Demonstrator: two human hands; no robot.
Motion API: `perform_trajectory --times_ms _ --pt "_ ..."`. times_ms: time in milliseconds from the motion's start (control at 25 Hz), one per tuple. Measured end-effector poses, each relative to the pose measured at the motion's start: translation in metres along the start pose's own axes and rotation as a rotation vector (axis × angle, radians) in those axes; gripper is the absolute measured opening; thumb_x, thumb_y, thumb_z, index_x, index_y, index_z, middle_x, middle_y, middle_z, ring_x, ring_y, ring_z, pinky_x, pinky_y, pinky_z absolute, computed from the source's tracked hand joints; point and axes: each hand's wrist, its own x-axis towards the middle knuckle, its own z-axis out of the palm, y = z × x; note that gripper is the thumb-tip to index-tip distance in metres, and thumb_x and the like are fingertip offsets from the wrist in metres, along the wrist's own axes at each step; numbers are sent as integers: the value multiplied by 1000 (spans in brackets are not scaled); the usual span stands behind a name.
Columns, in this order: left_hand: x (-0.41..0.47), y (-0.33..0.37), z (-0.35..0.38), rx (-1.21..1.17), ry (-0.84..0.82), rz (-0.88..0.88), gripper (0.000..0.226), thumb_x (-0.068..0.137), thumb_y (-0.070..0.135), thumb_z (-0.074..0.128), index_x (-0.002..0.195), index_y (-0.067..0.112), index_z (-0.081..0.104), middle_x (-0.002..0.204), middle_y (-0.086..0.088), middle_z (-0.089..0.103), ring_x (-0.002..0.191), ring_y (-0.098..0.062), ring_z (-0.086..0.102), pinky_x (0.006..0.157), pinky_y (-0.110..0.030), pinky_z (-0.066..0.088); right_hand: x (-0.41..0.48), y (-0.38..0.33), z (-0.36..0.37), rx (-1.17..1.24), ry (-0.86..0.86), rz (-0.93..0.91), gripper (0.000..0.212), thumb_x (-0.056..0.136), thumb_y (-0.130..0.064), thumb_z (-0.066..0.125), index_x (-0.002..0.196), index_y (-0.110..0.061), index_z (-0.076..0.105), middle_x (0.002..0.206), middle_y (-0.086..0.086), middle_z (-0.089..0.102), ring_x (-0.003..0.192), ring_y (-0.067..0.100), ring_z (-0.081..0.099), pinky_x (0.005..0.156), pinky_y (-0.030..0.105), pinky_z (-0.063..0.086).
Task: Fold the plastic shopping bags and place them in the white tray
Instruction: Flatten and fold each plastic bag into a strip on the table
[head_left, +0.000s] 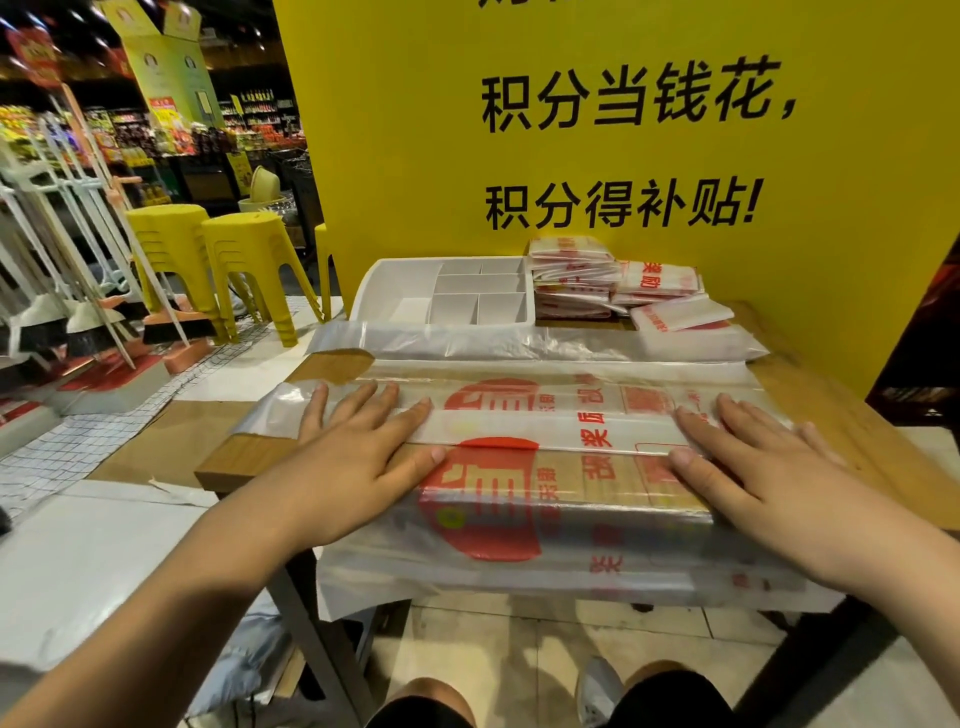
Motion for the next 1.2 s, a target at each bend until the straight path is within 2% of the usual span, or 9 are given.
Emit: perform_trajectory --times_ms 160,360,440,560,680,840,1000,1080,1200 --pt "0 -1 -9 83 102 150 96 76 83 -3 152 35 33 144 8 39 137 -15 31 116 -36 24 3 0 -13 -104 115 -201 96 73 -85 -5 153 -40 26 164 -13 14 151 7 12 123 34 15" --pt "-5 -7 -14 103 175 285 59 95 58 19 142 37 45 130 9 56 118 -15 55 89 -33 49 0 -6 -17 -81 124 -304 62 89 -70 24 145 -47 34 146 -23 45 127 6 51 102 26 44" --pt "-4 -9 -17 71 188 308 39 101 44 31 133 35 51 119 11 61 108 -14 59 84 -33 50 -2 -10 -22 -128 149 -317 47 96 -62 29 139 -46 40 136 -22 53 116 6 56 93 24 47" --pt "9 -12 -31 -13 138 303 35 100 51 28 114 35 55 101 13 62 93 -11 58 81 -36 49 6 -13 -35 -125 139 -308 34 97 -56 27 109 -38 53 102 -19 60 90 5 56 78 27 47" --pt "34 -16 -50 -87 5 229 27 105 41 37 117 31 59 105 11 63 97 -14 57 87 -36 46 32 -12 -47 -47 68 -284 28 101 -49 33 87 -31 50 86 -17 56 80 5 51 71 29 38" --pt "63 -13 -56 -107 -38 141 23 103 39 49 122 33 60 107 10 65 97 -12 58 83 -30 44 62 -8 -49 -2 46 -193 19 100 -52 43 107 -39 53 108 -8 66 96 16 58 82 34 45" --pt "62 -15 -24 -82 178 162 28 99 30 56 126 32 60 120 6 58 113 -16 56 97 -39 46 63 -14 -27 -89 234 -186 38 99 -46 48 135 -35 50 128 -6 55 116 21 55 93 36 46" --pt "53 -7 -12 -113 276 238 30 99 19 51 125 30 62 127 5 57 122 -18 51 103 -43 43 59 -19 -14 -82 340 -285 37 97 -30 55 134 -32 55 132 -3 55 119 26 54 94 37 43" --pt "39 24 -8 -96 162 189 40 106 32 37 144 28 48 149 4 45 141 -18 34 118 -40 25 54 -38 -10 -48 314 -362 38 93 -25 58 131 -31 60 137 -6 56 120 24 55 97 36 45"
